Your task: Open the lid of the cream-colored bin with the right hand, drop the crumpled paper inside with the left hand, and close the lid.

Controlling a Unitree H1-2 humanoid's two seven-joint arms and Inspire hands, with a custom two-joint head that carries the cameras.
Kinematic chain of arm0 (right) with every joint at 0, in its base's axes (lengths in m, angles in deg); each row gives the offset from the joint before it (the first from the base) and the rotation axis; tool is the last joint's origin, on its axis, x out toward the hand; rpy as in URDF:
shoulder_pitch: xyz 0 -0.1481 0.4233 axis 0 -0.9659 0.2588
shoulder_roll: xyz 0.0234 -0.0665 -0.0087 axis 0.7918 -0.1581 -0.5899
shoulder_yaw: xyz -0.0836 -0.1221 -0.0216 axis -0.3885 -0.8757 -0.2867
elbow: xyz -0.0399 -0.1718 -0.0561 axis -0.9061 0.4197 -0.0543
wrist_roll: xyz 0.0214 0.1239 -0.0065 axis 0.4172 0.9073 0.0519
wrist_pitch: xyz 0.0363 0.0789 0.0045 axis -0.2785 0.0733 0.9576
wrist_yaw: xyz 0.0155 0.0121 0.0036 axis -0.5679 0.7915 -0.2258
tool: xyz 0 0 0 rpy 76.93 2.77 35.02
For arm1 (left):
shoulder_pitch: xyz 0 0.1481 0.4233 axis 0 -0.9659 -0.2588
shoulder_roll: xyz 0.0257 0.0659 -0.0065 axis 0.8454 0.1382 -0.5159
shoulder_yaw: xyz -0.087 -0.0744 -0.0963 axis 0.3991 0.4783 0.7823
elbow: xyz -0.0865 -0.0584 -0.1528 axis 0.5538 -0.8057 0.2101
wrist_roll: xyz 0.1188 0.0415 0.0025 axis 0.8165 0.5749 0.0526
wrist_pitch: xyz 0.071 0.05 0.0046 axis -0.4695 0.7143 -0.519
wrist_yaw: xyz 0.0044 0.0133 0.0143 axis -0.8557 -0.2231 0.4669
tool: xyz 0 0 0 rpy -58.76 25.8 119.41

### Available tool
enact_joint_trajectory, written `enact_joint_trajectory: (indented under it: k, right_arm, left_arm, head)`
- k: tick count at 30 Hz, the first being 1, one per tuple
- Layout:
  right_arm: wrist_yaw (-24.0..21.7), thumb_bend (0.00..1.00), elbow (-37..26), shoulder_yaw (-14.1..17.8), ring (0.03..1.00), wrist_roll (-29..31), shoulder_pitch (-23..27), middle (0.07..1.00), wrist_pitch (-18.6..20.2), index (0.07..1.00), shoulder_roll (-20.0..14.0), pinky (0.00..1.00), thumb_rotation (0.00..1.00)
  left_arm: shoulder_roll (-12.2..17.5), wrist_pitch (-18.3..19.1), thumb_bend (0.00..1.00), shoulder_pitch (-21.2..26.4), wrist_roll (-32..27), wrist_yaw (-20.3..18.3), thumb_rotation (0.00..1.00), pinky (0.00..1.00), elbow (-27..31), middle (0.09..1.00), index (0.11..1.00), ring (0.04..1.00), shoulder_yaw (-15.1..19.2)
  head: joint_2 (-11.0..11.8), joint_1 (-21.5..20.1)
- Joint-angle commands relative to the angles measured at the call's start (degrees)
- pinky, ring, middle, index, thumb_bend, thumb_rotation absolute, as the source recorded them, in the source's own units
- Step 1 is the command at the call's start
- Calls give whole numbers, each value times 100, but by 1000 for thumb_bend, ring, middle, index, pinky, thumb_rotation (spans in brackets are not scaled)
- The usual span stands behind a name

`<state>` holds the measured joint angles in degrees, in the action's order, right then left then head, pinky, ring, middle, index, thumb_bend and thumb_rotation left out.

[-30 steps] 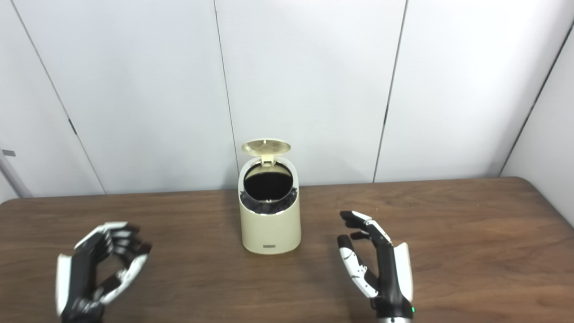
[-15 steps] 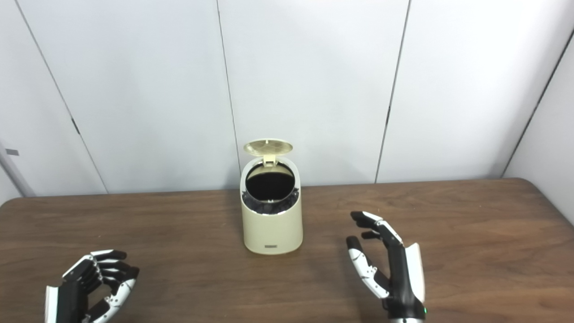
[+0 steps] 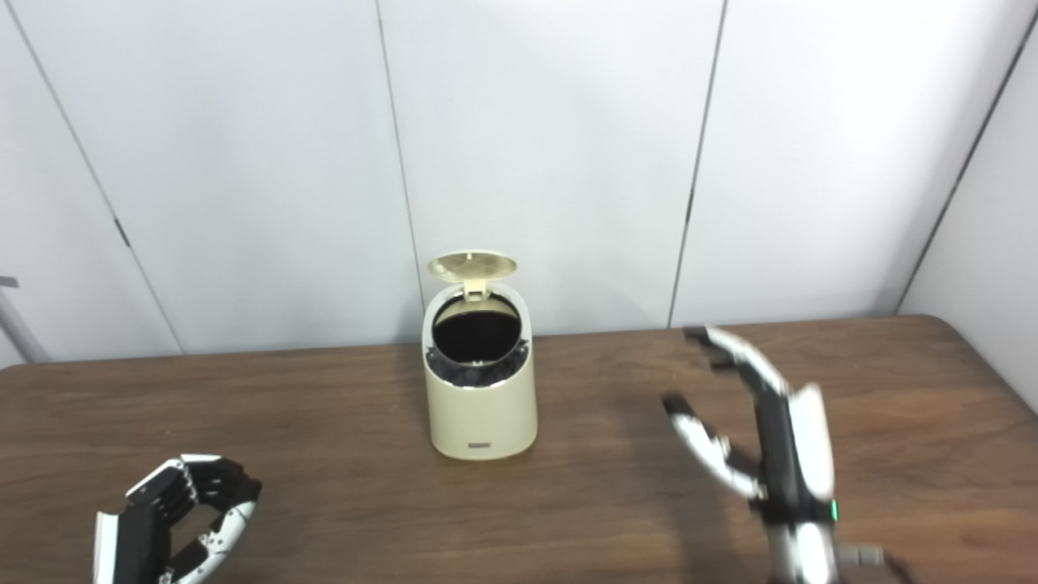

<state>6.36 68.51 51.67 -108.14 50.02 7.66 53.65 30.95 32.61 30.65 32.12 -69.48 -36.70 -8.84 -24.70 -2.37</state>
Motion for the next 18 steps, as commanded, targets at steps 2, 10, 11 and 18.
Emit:
enact_joint_trajectory:
  k: [2,10,11,18]
  right_arm:
    - [-428,547,-544,-116,734,-353,568,755,404,746,-48,608,658]
    - [-1964,711,-1223,-446,744,-933,1593,789,1803,777,-174,606,713]
    - [-2080,720,-1245,-475,738,-939,1662,786,1858,773,-197,588,695]
    - [-2868,789,-1066,-972,723,-1475,2291,784,2153,798,-435,550,648]
  left_arm:
    - [-40,-188,482,56,81,24,64,375,-114,495,486,450,-17]
    - [-87,-221,483,75,65,3,64,369,-166,489,485,441,-6]
    - [-92,-226,483,73,45,-4,63,370,-168,489,485,442,-4]
    - [-113,-210,483,23,81,-18,63,375,-118,490,485,445,-9]
  head:
    - [6,9]
    - [35,55]
    - [41,70]
    - [37,106]
